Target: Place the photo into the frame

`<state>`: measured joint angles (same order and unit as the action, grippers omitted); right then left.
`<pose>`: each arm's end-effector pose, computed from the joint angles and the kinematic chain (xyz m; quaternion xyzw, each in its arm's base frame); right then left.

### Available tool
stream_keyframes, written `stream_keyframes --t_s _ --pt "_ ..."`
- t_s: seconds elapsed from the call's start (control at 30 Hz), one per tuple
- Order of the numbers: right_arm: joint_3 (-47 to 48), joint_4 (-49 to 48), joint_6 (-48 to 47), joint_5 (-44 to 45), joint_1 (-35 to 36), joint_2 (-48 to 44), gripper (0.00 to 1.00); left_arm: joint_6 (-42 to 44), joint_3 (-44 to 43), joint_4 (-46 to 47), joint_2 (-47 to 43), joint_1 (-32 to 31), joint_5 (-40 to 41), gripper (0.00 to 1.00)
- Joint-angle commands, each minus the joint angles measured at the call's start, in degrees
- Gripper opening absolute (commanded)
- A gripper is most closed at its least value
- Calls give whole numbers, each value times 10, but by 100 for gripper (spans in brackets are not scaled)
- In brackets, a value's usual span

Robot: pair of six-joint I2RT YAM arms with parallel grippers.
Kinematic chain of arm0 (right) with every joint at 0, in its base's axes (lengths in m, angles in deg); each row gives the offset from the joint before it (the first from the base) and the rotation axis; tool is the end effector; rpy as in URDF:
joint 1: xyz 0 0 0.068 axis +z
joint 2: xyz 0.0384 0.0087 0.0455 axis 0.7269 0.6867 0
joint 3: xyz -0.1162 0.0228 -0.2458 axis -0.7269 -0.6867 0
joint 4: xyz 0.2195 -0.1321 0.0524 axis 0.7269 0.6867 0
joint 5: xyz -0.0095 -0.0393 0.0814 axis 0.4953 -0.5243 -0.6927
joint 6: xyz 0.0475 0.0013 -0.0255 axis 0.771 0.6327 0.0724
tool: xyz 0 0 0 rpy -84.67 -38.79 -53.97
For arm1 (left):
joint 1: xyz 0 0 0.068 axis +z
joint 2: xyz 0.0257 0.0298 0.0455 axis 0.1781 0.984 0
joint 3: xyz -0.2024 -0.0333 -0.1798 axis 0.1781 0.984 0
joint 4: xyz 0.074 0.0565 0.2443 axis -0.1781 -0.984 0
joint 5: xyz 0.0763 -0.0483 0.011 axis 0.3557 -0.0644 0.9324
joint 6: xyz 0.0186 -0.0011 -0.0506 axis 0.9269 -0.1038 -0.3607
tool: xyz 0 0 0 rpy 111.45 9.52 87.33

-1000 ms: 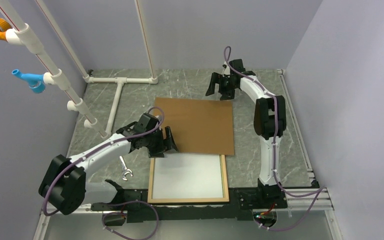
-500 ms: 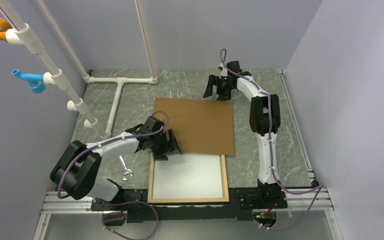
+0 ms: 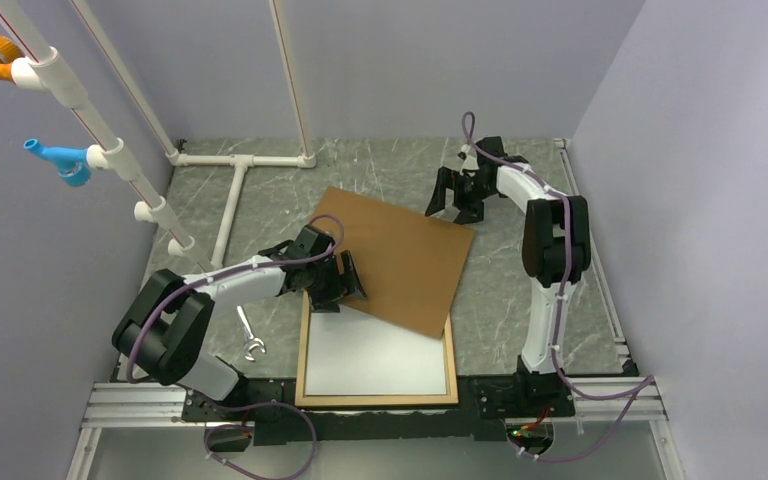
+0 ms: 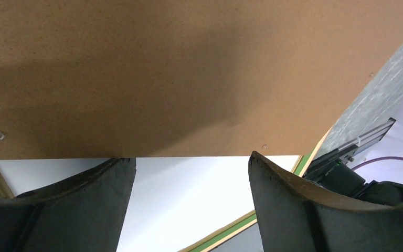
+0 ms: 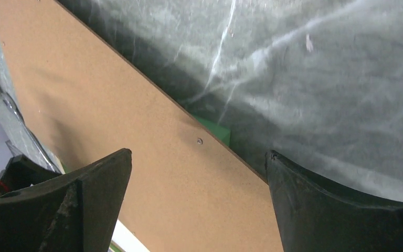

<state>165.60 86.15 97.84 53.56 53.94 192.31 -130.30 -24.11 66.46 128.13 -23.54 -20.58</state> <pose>0.4459 0.0756 0.1729 0.0096 0.9460 0.2918 0.1411 0.2233 -0.1621 0.1640 -0.1107 0.9469 -0.2854 0.0986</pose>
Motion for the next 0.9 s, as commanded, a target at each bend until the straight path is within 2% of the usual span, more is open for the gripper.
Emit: stream_keyframes --t_s 0.0,0.3,0.47,0.67,0.87 --pt "-46 20 2 -40 1 -84 98 12 -29 31 12 -3 10 82" --pt "-182 20 11 -69 2 -196 98 36 -85 30 45 -5 6 82" --pt "-294 16 27 -23 2 -280 98 44 -108 29 56 -6 1 82" --pt "-437 -22 92 16 2 -407 98 77 -174 -11 87 -6 8 82" --pt "-471 -22 106 41 2 -443 100 98 -237 -39 126 -6 18 82"
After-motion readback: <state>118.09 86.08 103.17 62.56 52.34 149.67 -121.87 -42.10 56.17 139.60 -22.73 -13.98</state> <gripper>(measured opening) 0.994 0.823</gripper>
